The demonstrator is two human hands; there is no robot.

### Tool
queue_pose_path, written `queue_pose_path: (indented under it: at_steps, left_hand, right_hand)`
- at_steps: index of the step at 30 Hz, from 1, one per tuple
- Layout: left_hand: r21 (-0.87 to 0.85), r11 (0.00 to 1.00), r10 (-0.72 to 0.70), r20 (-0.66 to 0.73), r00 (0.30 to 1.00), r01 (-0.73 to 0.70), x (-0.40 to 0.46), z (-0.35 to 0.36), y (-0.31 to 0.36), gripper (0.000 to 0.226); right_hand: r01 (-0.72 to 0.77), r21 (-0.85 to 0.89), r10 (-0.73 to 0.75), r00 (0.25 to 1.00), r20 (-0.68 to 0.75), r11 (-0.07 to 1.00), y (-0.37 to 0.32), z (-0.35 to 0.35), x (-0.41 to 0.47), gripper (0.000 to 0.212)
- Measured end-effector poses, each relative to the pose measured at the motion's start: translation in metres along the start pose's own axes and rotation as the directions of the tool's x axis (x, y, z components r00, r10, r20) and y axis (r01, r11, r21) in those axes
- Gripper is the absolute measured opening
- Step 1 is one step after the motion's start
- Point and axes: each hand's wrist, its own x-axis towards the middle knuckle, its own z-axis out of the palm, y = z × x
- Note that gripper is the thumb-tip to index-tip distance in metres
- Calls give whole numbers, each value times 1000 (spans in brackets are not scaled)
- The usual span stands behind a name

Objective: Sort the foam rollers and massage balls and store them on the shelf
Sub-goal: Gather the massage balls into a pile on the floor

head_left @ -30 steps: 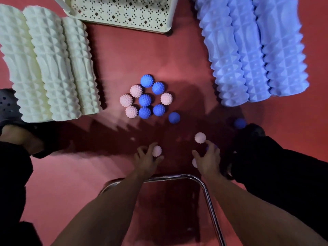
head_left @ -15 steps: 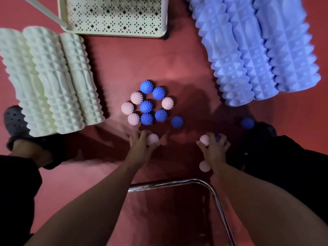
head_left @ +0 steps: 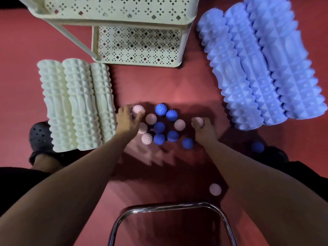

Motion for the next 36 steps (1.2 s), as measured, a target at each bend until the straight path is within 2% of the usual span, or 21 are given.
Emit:
queue_pose_path:
  at_steps: [3, 7, 12, 17, 21, 22, 24, 26, 28, 30, 32, 36]
  left_hand:
    - [96, 993, 55, 69, 996, -61, 25, -1, 10, 49]
    - [126, 991, 16, 246, 969, -48, 40, 10, 23, 57]
    - [132, 991, -16, 329, 944, -29, 42, 24, 27, 57]
    - [130, 985, 76, 282, 957, -116, 34, 11, 27, 51]
    - [174, 944, 275, 59, 960, -281, -2, 12, 37, 35]
    - [165, 927, 337, 33, 941, -338, -18, 18, 40, 32]
    - [136, 878, 450, 85, 889, -458, -53, 38, 46, 31]
    - [67, 830, 525, 240, 816, -554, -92, 68, 51, 32]
    - [-23, 806, 535, 456, 711, -592, -129, 99, 57, 30]
    - [-57, 847, 430, 660, 617, -529, -156, 132, 61, 35]
    - [-39, 903, 292, 788, 542, -428, -173, 164, 63, 45]
    - [37, 925, 149, 880, 451, -378, -187, 206, 64, 56]
  right_hand:
    - [-54, -9, 55, 997, 53, 998, -20, 9, 2, 58]
    - [-118, -5, 118, 986, 118, 993, -29, 23, 8, 62]
    - [-18, 22, 14, 987, 161, 1000, -20, 9, 8, 61]
    - [130, 44, -134, 987, 93, 991, 13, -16, -9, 51]
    - [109, 18, -107, 991, -80, 994, 50, -50, -32, 36]
    - [87, 6, -86, 988, -127, 996, 62, -59, -38, 34]
    - [40, 1, -39, 973, -228, 999, 86, -76, -46, 35]
    - [-16, -32, 6, 951, -310, 999, 110, -93, -48, 42]
    - [-67, -49, 45, 932, -360, 997, 126, -110, -45, 51]
    - [-134, -42, 110, 925, -365, 990, 138, -123, -39, 60]
    - [-166, -52, 141, 938, -318, 985, 148, -129, -31, 69]
    - [-147, -23, 138, 964, -227, 989, 159, -130, -15, 70]
